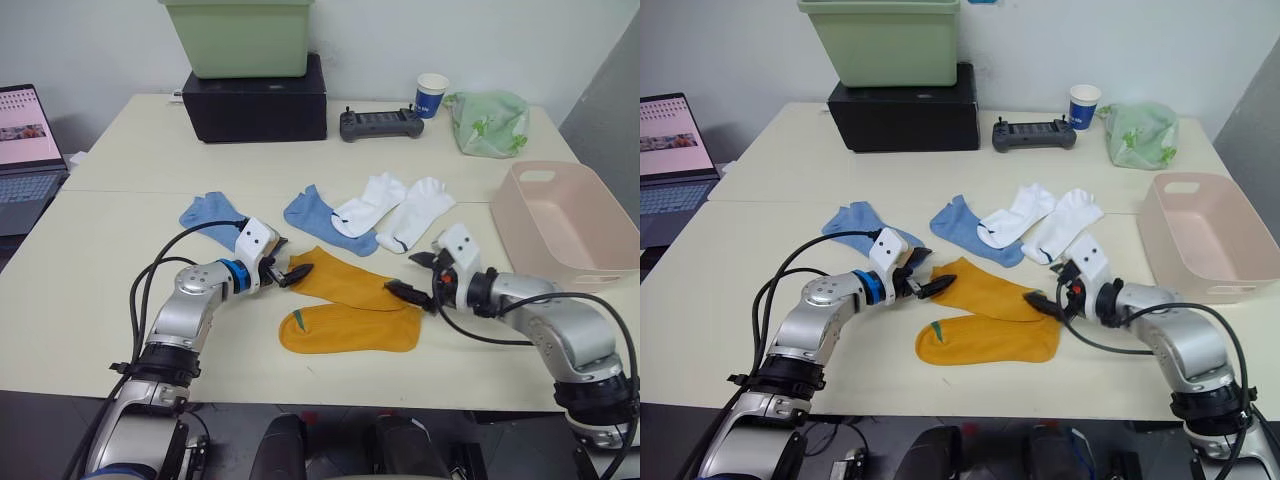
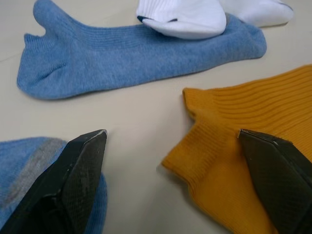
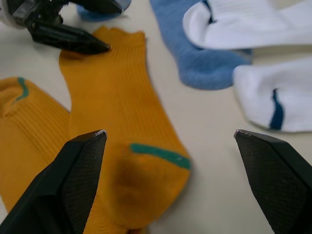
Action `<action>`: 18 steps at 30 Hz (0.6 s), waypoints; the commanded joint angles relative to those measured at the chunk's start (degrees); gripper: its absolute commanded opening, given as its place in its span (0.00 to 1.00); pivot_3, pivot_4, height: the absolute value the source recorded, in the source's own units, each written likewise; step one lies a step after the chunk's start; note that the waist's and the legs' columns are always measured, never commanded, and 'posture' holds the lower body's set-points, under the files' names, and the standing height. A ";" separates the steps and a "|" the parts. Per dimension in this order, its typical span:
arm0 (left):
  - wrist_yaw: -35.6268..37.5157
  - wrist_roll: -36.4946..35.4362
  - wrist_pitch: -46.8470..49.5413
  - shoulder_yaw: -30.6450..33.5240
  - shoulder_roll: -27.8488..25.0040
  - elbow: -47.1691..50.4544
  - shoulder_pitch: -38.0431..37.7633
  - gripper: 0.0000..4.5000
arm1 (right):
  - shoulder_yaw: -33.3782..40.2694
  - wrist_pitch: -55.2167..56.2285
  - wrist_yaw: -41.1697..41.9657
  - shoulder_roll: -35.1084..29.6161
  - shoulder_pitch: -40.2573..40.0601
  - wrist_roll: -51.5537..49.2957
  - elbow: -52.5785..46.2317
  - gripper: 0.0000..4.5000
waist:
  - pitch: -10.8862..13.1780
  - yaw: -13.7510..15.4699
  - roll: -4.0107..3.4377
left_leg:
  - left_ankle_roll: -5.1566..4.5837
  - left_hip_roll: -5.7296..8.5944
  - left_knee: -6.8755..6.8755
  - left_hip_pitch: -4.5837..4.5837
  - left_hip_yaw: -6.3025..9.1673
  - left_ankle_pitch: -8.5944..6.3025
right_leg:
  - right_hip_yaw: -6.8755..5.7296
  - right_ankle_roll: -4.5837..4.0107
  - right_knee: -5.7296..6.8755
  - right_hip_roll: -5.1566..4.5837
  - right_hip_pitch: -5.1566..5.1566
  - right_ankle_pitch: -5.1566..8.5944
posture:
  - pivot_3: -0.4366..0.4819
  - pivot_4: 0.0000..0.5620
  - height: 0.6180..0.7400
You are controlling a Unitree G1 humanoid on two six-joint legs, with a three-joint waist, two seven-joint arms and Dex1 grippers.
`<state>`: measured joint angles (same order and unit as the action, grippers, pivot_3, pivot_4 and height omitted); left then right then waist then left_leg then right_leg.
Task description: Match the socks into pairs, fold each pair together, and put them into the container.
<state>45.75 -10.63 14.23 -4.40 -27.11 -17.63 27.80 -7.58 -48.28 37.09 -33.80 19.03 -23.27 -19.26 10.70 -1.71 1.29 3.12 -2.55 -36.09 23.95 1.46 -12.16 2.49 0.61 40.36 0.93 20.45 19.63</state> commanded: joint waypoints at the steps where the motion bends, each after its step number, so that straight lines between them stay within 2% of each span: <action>1: 0.69 0.92 -0.94 -0.16 -0.53 0.95 0.20 0.91 | -0.24 1.43 0.78 -0.44 0.08 0.81 -0.11 1.00 | 0.00 -0.01 0.00 | 0.00 0.00 -0.01 -0.01 -0.01 0.00 | 0.01 0.00 0.01 0.00 -0.01 0.00 | 0.48 0.27 1.00; 4: 0.95 0.95 -0.61 -0.01 -0.39 1.26 0.14 0.73 | -0.61 2.46 1.14 -0.43 -0.27 1.43 0.54 0.86 | 0.00 -0.01 0.00 | 0.00 0.02 -0.02 -0.01 0.00 0.00 | 0.01 0.00 0.03 0.00 -0.01 0.00 | 0.48 0.27 1.00; 6: 1.17 0.93 -0.52 0.06 -0.37 1.30 0.14 0.59 | -1.15 2.80 1.88 -0.83 -0.36 1.97 1.14 0.72 | 0.00 -0.01 0.00 | 0.00 0.00 -0.01 -0.01 0.00 0.00 | 0.00 0.01 0.03 0.00 0.00 0.00 | 0.48 0.27 1.00; 14: 2.19 1.16 0.11 -0.13 -0.85 1.82 -0.04 0.01 | -2.58 2.04 3.51 -1.74 -0.77 2.53 2.72 0.07 | 0.00 -0.02 0.00 | 0.00 0.00 -0.01 -0.01 0.00 0.00 | 0.00 0.00 0.04 0.00 0.00 0.00 | 0.48 0.27 1.00; 15: 2.26 1.16 0.15 -0.11 -0.85 1.84 -0.05 0.00 | -2.70 2.26 3.52 -1.66 -0.71 2.69 3.01 0.00 | 0.00 -0.02 0.00 | 0.00 0.00 -0.01 -0.01 0.01 0.00 | 0.00 0.00 0.04 0.00 0.00 0.00 | 0.48 0.27 1.00; 18: 2.56 1.26 0.07 -0.09 -0.89 1.84 -0.07 0.00 | -2.57 2.89 3.63 -1.14 -0.57 2.80 3.58 0.00 | 0.00 -0.02 0.00 | 0.00 0.00 -0.01 -0.01 0.01 0.00 | -0.01 0.00 0.04 0.00 0.00 0.00 | 0.48 0.27 1.00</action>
<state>48.06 -9.72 14.57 -4.48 -27.35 -17.61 27.79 -10.45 -46.44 40.40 -34.99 18.38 -20.79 -15.23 10.70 -1.73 1.29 3.12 -2.55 -36.10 23.94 1.47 -12.16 2.48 0.62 40.40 0.93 20.46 19.63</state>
